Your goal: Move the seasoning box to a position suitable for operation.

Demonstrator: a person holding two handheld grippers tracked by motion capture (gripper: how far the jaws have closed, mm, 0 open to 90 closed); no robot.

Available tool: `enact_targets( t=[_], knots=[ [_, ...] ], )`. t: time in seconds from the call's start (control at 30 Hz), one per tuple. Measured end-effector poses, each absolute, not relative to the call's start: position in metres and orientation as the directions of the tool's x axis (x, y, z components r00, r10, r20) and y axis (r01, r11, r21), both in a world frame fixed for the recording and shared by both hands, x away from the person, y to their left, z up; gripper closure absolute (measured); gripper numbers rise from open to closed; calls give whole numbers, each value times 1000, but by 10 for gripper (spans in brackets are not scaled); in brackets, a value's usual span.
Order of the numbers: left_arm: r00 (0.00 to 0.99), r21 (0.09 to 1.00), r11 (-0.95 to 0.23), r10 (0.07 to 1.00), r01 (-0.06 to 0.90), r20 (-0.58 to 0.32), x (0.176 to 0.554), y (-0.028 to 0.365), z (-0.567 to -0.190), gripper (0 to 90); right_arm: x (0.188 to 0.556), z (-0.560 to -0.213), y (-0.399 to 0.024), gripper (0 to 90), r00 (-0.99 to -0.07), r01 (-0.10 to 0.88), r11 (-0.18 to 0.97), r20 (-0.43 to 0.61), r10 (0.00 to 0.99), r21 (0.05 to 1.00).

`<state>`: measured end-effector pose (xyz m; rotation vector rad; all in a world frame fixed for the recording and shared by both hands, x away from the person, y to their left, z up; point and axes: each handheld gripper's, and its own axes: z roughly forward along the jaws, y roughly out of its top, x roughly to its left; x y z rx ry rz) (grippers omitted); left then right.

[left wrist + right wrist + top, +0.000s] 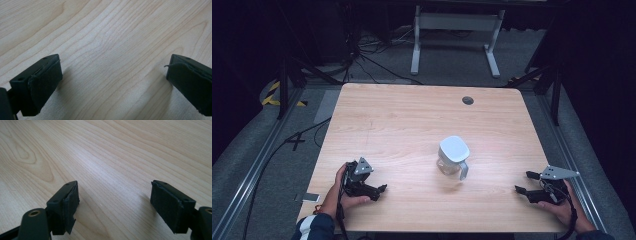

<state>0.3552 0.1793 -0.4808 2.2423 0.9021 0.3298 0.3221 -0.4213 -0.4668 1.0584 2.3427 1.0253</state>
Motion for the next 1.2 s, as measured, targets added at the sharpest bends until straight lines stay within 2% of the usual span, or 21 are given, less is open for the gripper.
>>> enact_targets(
  t=[0.37,0.47,0.53,0.6,0.63,0.67,0.73,0.83,0.97,1.2],
  knots=[
    [725,681,-522,688,513,-19,355,179,-481,6,323,-465,-421,278,-663,489,470,-37,748,735],
    [723,688,-516,691,510,-18,355,179,-481,6,322,-463,-421,359,-657,495,467,-35,753,733],
    [723,688,-517,691,510,-17,355,179,-481,6,323,-461,-420,449,-660,497,471,-35,750,729],
    [723,687,-517,691,510,-18,355,179,-481,5,322,-460,-419,467,-664,494,475,-36,747,729],
    [723,688,-517,691,510,-17,355,179,-481,5,323,-456,-416,552,-667,483,472,-39,744,738],
    [723,688,-517,691,510,-17,355,179,-481,5,323,-454,-415,591,-668,477,468,-39,743,744],
    [723,686,-518,690,511,-18,355,179,-481,6,323,-452,-414,624,-668,474,464,-38,743,748],
    [723,688,-516,691,510,-18,355,179,-481,6,324,-444,-410,768,-694,444,441,-11,719,780],
    [725,682,-521,689,513,-19,355,179,-481,5,326,-434,-401,884,-708,416,426,-8,706,804],
    [725,682,-522,688,513,-19,355,179,-481,5,331,-419,-381,900,-745,369,432,-16,667,823]
  ],
)
